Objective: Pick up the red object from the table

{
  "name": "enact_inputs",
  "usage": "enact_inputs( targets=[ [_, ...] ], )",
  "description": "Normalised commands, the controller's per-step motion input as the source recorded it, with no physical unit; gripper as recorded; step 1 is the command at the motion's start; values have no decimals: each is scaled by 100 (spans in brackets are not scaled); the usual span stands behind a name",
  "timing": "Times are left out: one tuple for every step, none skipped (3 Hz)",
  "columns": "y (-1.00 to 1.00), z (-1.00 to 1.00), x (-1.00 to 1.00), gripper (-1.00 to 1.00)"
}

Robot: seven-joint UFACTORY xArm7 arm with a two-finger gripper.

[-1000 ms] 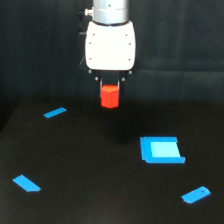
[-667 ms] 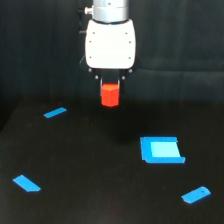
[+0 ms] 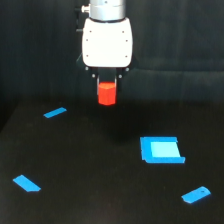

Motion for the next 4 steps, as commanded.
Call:
enact_inputs(
  targets=[
    [-5,5,-8,-100],
    [9,-3,-8,-100],
    [-12,-1,4,-100],
    [-3,8,-2,-100]
  ],
)
